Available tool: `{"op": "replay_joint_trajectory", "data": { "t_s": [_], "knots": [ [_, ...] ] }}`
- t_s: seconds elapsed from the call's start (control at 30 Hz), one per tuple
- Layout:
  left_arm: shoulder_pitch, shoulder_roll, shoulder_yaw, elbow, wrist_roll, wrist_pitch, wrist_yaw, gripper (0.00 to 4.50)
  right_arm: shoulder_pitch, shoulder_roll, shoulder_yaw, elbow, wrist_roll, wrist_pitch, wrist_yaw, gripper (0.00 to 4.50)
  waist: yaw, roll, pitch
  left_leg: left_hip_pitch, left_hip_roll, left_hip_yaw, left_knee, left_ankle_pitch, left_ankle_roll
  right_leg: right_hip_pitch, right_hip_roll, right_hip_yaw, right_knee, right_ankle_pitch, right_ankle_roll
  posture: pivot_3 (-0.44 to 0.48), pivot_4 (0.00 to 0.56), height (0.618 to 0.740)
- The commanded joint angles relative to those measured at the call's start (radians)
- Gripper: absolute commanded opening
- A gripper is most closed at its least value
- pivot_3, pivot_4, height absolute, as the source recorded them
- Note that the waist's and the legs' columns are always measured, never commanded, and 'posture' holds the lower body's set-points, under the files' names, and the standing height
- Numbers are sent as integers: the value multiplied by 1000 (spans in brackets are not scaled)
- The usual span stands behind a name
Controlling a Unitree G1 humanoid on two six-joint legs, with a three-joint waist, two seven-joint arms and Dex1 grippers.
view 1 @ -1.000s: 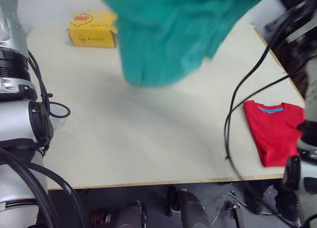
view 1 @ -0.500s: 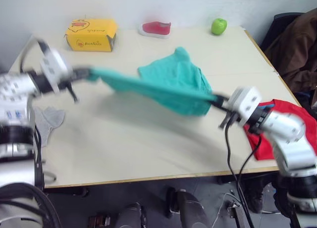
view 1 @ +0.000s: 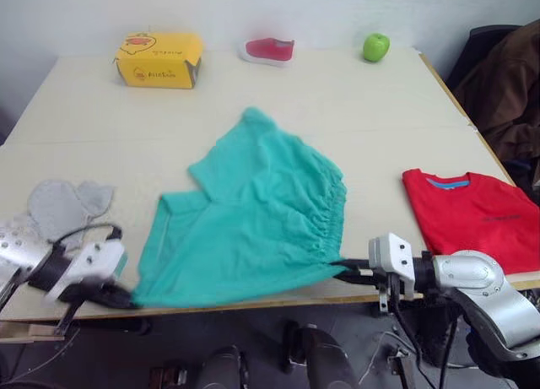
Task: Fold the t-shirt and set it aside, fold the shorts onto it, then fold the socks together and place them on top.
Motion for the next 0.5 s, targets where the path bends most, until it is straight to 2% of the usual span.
{"op": "replay_joint_trajectory", "data": {
  "t_s": [0.03, 0.07, 0.13, 0.17, 0.23, 0.3, 0.37, 0.43, 0.5],
  "knots": [
    [133, 145, 97, -89, -158, 27, -112, 0, 25, -44, -10, -60, 79, 66, 75, 48, 12, 1, 0, 1, 0, -1, 0, 0, 0, 1, 0, 0, -1, 0, -1, 0, 150, 740],
    [145, 161, 114, -100, -191, 37, -112, 0, 41, -56, -16, -63, 92, 78, 91, 48, 19, 3, 0, 2, 0, -1, 0, 0, 0, 2, 0, -1, -2, -1, -1, 0, 150, 740],
    [64, 150, 117, -94, -248, 77, -112, 0, 65, -58, -46, -54, 133, 105, 97, 48, 29, 3, 0, 4, 0, -1, 0, -1, 0, 5, 0, -1, -2, -1, -1, 0, 150, 740],
    [-29, 136, 93, -72, -273, 103, -107, 0, 70, -55, -70, -44, 168, 130, 96, 48, 29, 3, 0, 4, 0, -1, 0, -1, 0, 5, 0, -1, -2, -1, -1, 0, 150, 740],
    [-312, 67, -8, 7, -285, 191, -88, 0, 65, -51, -127, -24, 254, 190, 93, 48, 35, 3, 1, 2, 0, -1, 0, -1, 0, 6, 1, -1, -2, -1, -1, 0, 150, 740],
    [-651, -74, -129, 145, -209, 270, -63, 0, 36, -44, -185, 5, 354, 272, 74, 48, 35, 3, 0, -1, -1, -1, 0, -1, 0, 7, 2, -1, -2, -1, 0, 0, 150, 740],
    [-920, -212, -217, 315, -106, 285, -49, 0, -5, -33, -233, 46, 437, 347, 47, 48, 37, 4, 0, 1, -1, 0, 0, -1, 0, 10, 3, -1, 0, -1, 1, 0, 150, 740],
    [-1209, -410, -284, 635, 69, 139, 64, 0, -80, 7, -267, 149, 463, 404, -32, 48, 43, 0, -1, 1, -2, 0, 1, -1, 0, 10, 5, -1, 3, 0, 1, 0, 150, 740],
    [-1407, -559, -331, 928, 227, -27, 196, 0, -139, 35, -268, 223, 450, 448, -95, 48, 46, -3, -3, -1, -2, 1, 3, 0, 0, 10, 11, -2, 3, 1, 1, 0, 150, 740]
  ]
}}
